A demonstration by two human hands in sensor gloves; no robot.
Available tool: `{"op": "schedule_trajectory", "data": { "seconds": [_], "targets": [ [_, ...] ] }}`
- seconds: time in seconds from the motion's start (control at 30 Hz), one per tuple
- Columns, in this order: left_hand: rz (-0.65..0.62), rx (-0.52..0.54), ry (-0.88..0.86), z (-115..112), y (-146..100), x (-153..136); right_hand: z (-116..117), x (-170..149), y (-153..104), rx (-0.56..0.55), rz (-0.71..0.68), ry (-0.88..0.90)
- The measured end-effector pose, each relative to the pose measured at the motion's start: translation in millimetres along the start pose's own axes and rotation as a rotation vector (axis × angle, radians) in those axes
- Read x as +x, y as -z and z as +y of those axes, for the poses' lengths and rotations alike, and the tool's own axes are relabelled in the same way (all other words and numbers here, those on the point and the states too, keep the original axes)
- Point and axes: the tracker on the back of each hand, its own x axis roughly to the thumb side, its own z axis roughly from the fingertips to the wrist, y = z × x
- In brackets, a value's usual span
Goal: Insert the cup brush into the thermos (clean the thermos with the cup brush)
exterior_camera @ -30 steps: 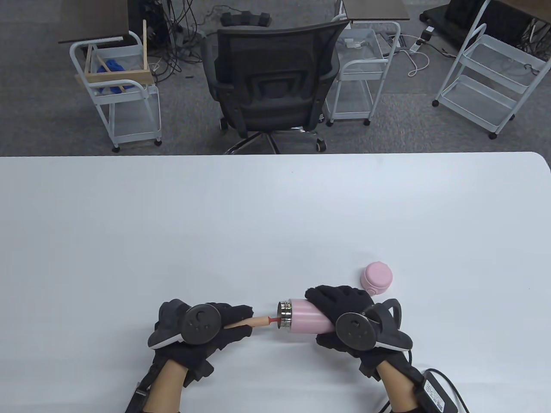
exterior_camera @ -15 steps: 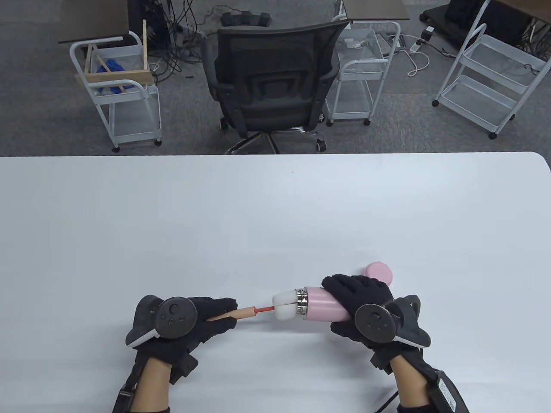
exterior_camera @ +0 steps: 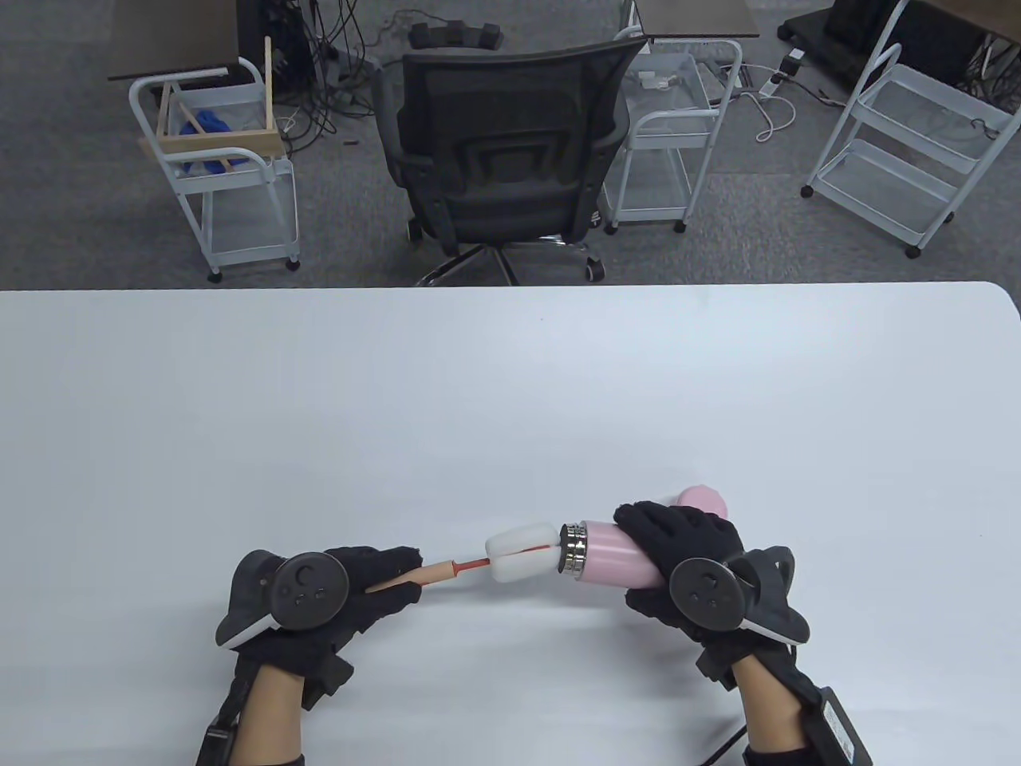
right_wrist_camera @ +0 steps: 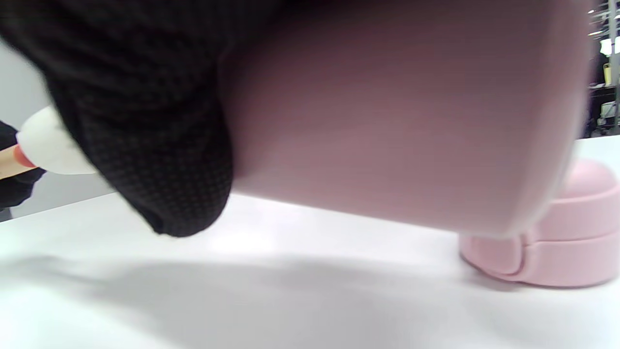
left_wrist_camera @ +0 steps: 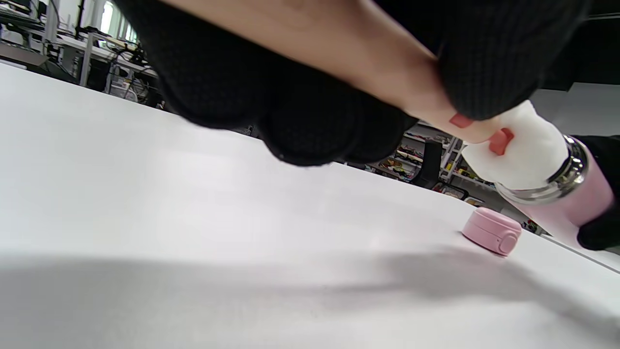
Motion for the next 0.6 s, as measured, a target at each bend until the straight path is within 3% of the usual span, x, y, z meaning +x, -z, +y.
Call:
{"op": "schedule_trajectory", "data": {
  "seconds": [0.47, 0.6],
  "targets": [
    [-0.08, -0.091, 0.003, -23.5, 13.9, 22.4, 14.3, 37.1, 3.8, 0.1, -0.131, -0.023],
    [-0.123, -0.089, -0.006, -33.9, 21.9, 37.6, 14.3, 51.3, 4.4, 0.101, -0.16, 0.072]
  ]
}}
